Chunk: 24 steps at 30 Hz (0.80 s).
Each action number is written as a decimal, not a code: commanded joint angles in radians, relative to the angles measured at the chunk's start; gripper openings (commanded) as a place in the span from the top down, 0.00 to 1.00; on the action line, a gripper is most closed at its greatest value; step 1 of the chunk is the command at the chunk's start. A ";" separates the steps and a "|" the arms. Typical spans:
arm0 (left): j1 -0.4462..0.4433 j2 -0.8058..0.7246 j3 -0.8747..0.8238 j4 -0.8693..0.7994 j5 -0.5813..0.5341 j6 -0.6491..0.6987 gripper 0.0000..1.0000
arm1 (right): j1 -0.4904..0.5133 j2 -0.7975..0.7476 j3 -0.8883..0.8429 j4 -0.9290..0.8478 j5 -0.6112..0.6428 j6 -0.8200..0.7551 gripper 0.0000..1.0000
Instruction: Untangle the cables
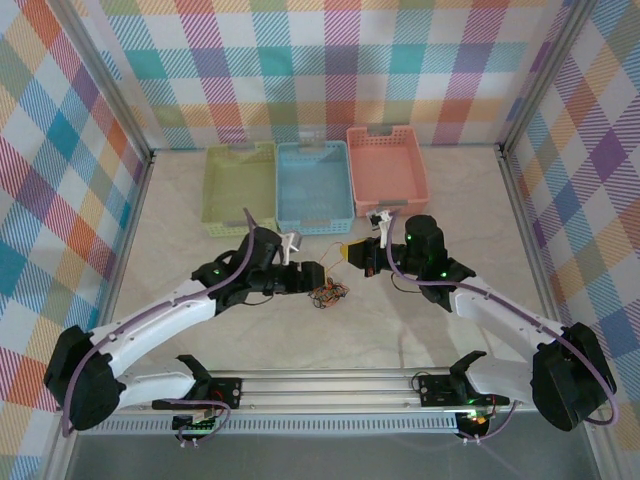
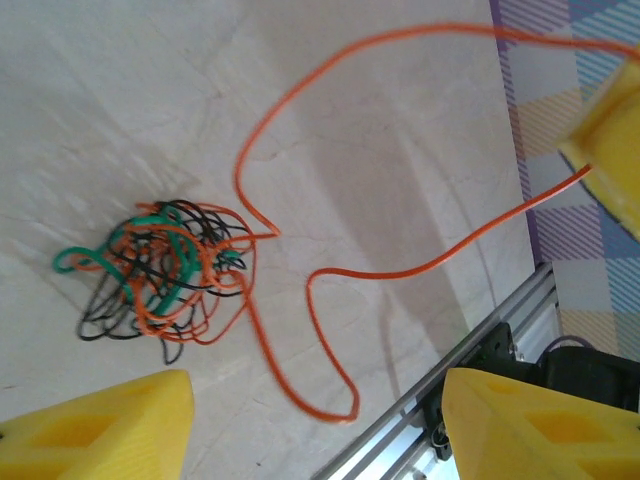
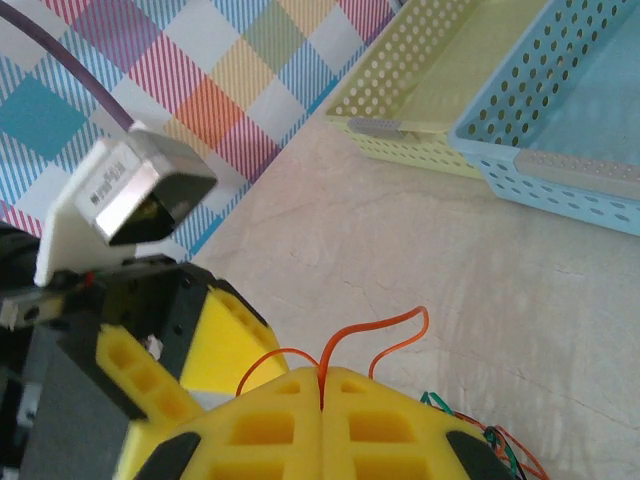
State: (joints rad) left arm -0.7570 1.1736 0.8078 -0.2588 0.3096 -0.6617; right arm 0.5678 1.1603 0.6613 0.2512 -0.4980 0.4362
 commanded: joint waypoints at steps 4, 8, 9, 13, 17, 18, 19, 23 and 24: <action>-0.058 0.054 0.001 0.074 -0.088 -0.071 0.44 | -0.006 -0.008 -0.017 0.052 -0.024 0.002 1.00; -0.058 0.050 -0.015 0.102 -0.125 -0.092 0.55 | -0.007 -0.009 -0.017 0.049 -0.024 -0.001 1.00; -0.058 0.049 -0.015 0.101 -0.136 -0.093 0.56 | -0.006 -0.011 -0.016 0.046 -0.025 -0.002 1.00; -0.059 0.039 -0.015 0.098 -0.178 -0.098 0.68 | -0.006 -0.013 -0.018 0.045 -0.022 -0.007 1.00; -0.059 0.014 -0.025 0.098 -0.214 -0.109 0.88 | -0.006 -0.013 -0.020 0.043 -0.023 -0.010 1.00; -0.058 0.008 -0.025 0.094 -0.222 -0.109 0.92 | -0.006 -0.014 -0.020 0.043 -0.023 -0.011 1.00; -0.059 -0.003 -0.024 0.085 -0.231 -0.103 0.99 | -0.006 -0.016 -0.019 0.043 -0.021 -0.013 1.00; -0.058 -0.060 0.005 0.034 -0.241 -0.028 1.00 | -0.006 -0.022 -0.021 0.032 -0.008 -0.026 1.00; -0.058 -0.081 0.013 0.022 -0.245 -0.004 1.00 | -0.006 -0.026 -0.021 0.031 -0.002 -0.031 0.97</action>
State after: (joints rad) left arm -0.8047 1.1542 0.7940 -0.1947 0.0944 -0.7368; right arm 0.5644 1.1599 0.6495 0.2546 -0.4973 0.4316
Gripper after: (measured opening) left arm 0.059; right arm 0.064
